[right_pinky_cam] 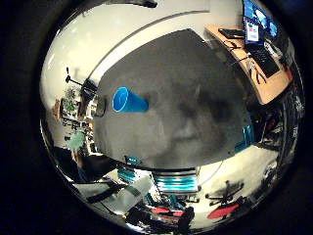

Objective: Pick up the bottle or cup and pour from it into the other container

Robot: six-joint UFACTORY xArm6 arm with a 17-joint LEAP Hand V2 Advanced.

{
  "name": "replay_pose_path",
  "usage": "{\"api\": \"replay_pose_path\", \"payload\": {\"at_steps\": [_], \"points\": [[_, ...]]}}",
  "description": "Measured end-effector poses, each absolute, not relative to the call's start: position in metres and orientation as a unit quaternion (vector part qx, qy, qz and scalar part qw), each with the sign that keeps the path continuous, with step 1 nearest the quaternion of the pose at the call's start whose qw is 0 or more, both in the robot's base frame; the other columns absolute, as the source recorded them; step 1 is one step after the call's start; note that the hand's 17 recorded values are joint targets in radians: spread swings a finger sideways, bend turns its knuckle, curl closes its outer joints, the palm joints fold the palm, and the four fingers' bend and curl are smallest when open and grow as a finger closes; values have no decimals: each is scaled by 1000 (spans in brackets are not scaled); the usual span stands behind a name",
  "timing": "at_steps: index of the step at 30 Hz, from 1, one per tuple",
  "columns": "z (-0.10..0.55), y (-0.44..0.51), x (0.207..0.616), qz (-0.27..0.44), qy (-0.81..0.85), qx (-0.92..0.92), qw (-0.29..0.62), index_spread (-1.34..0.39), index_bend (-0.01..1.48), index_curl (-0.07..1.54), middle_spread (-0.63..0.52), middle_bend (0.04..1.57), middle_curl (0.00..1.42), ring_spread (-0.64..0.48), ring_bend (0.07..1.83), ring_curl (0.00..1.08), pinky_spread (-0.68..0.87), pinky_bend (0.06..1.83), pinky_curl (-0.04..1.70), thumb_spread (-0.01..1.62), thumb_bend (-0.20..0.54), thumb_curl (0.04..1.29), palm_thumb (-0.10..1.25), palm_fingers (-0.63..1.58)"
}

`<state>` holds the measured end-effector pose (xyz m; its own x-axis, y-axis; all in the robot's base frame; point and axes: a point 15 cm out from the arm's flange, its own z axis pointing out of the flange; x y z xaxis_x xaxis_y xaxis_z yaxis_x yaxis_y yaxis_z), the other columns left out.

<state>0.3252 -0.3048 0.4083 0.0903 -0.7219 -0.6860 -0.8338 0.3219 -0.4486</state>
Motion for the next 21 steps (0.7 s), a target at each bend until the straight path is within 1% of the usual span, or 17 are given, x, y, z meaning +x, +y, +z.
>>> {"api": "replay_pose_path", "payload": {"at_steps": [4, 11, 21], "points": [[391, -318, 321, 73, 672, -558, 480, -295, 145, 246, 85, 217, 333, 193, 429, 245, 441, 612, 269, 1025, -28, 308, 528, 77], [351, -322, 319, 127, 658, -534, 516, -291, 148, 246, 90, 222, 334, 188, 427, 246, 435, 612, 271, 1025, -25, 306, 525, 59], [314, -317, 329, 170, 621, -501, 579, -291, 147, 245, 90, 223, 335, 176, 428, 248, 434, 614, 272, 1025, -25, 305, 525, 57]]}}
